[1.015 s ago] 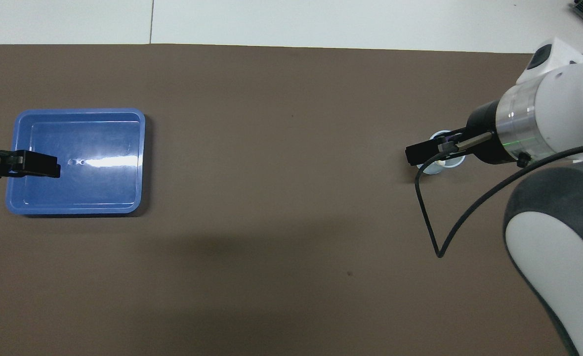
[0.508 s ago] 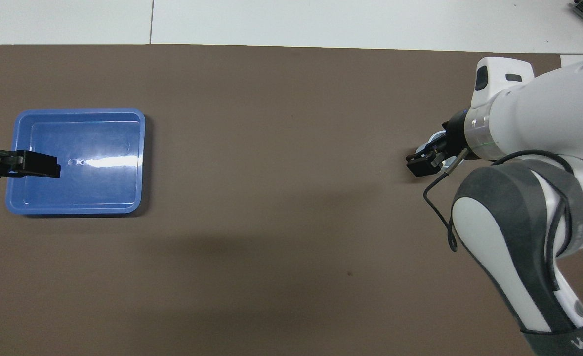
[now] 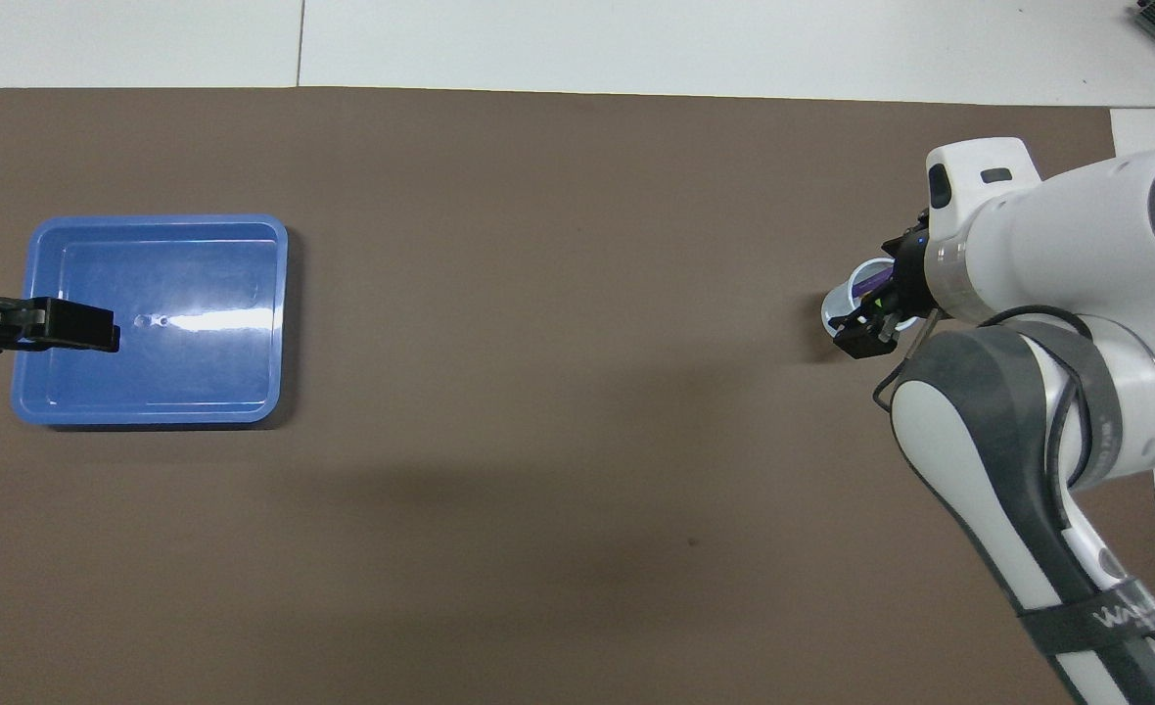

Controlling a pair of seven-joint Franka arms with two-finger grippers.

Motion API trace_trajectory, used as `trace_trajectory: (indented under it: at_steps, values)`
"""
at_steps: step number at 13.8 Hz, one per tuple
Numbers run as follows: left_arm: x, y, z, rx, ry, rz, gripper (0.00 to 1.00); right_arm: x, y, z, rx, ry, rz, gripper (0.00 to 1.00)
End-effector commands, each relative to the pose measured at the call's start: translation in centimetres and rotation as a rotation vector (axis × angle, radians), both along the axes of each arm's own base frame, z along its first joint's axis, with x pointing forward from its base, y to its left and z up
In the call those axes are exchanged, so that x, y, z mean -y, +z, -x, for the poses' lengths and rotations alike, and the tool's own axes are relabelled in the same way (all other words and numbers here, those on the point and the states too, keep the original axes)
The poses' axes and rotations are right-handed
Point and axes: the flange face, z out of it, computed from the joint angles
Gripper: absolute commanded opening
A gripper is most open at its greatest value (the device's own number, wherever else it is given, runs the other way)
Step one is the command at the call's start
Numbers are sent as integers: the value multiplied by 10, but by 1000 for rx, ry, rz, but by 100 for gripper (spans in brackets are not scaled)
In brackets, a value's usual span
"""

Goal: Right arm passes pens to left for tray arrangement
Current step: 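Reach the right gripper down to the yellow pen in the cup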

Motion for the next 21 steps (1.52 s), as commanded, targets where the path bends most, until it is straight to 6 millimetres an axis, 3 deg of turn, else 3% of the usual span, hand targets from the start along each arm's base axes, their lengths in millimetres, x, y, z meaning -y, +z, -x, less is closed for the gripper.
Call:
trace_trajectory:
  at_steps: [1, 5, 10, 16, 20, 21]
  values:
    - [1, 3, 7, -3, 8, 2, 100, 20, -32, -1, 9, 20, 16, 94]
    - [1, 3, 7, -3, 8, 2, 100, 28, -56, 5, -9, -52, 9, 84]
    - [6, 3, 7, -1, 2, 2, 100, 39, -80, 13, -34, -125, 5, 58]
    - [-1, 1, 9, -23, 11, 1, 100, 51, -99, 18, -36, -143, 6, 58]
    - [-8, 2, 10, -24, 22, 0, 100, 55, -102, 17, -13, -145, 3, 44]
    - [-8, 2, 10, -24, 23, 0, 100, 55, -102, 17, -12, -145, 3, 36]
